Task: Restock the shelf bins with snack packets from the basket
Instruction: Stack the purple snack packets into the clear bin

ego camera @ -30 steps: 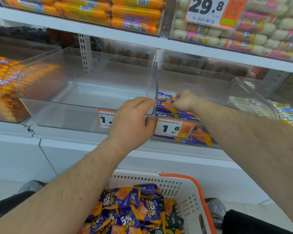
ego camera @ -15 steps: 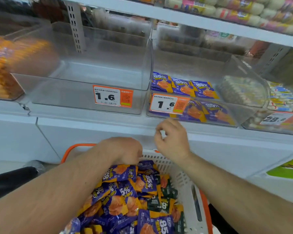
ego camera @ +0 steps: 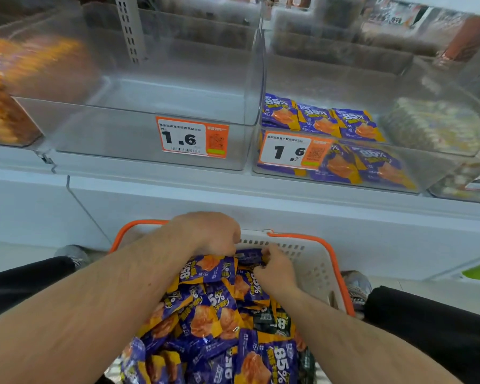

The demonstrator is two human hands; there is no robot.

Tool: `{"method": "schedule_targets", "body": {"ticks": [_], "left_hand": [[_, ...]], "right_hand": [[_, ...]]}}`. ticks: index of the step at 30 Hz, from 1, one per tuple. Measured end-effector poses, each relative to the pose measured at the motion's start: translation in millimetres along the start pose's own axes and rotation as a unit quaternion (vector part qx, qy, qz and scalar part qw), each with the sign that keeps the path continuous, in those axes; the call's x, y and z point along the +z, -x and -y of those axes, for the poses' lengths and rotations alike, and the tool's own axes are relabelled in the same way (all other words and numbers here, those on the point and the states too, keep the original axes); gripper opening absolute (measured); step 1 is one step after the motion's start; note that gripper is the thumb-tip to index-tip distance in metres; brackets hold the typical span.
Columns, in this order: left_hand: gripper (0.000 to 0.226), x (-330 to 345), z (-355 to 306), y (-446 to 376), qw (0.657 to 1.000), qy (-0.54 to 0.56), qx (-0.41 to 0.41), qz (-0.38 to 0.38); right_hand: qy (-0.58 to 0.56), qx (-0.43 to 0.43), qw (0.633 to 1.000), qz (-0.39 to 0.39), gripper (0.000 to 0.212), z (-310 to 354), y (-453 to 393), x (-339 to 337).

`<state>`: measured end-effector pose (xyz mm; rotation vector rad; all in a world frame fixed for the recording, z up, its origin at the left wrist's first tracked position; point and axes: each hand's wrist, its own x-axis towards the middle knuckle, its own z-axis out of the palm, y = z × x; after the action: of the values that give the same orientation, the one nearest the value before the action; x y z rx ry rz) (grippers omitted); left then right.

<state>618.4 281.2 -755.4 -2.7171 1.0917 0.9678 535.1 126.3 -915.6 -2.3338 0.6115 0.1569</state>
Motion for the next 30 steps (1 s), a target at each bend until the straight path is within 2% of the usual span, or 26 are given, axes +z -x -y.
{"method": "schedule_targets", "body": {"ticks": [3, 7, 11, 14, 17, 21, 24, 26, 28, 30], "left_hand": [[0.035, 1, 1, 0, 1.0, 0.005, -0.002, 0.001], [0.037, 0, 1, 5, 1.0, 0.027, -0.006, 0.003], [0.041, -5, 5, 13, 0.998, 0.056, -0.009, -0.013], [0.043, -10, 7, 18, 0.995, 0.082, -0.005, -0.06], [0.047, -18, 4, 23, 0.983, 0.137, 0.003, -0.124], [0.053, -32, -1, 28, 0.955, 0.231, 0.006, -0.184], [0.027, -42, -11, 33, 0.915, 0.34, 0.017, -0.214], [0.014, -53, -17, 40, 0.9, 0.366, 0.027, -0.237], [0.015, -66, -24, 52, 0.893, 0.349, 0.045, -0.279], [0.019, -79, -29, 68, 0.891, 0.3, 0.053, -0.336]], "right_hand": [[-0.04, 0.017, 0.999, 0.007, 0.036, 3, -7, 5], [0.048, 0.015, 0.999, 0.019, 0.022, 1, -17, 8], [0.047, 0.019, 0.999, 0.021, 0.01, 17, -16, -16], [0.041, -0.015, 0.998, 0.045, 0.011, 34, -13, -48], [-0.043, 0.003, 0.997, 0.066, 0.009, 55, -9, -87], [-0.195, 0.035, 0.975, 0.099, 0.009, 90, 12, -139], [-0.306, 0.028, 0.941, 0.14, 0.008, 111, 30, -169], [-0.353, 0.021, 0.921, 0.165, 0.01, 120, 39, -185], [-0.384, 0.025, 0.901, 0.198, 0.02, 126, 44, -199], [-0.376, 0.044, 0.895, 0.234, 0.044, 131, 46, -212]]}}
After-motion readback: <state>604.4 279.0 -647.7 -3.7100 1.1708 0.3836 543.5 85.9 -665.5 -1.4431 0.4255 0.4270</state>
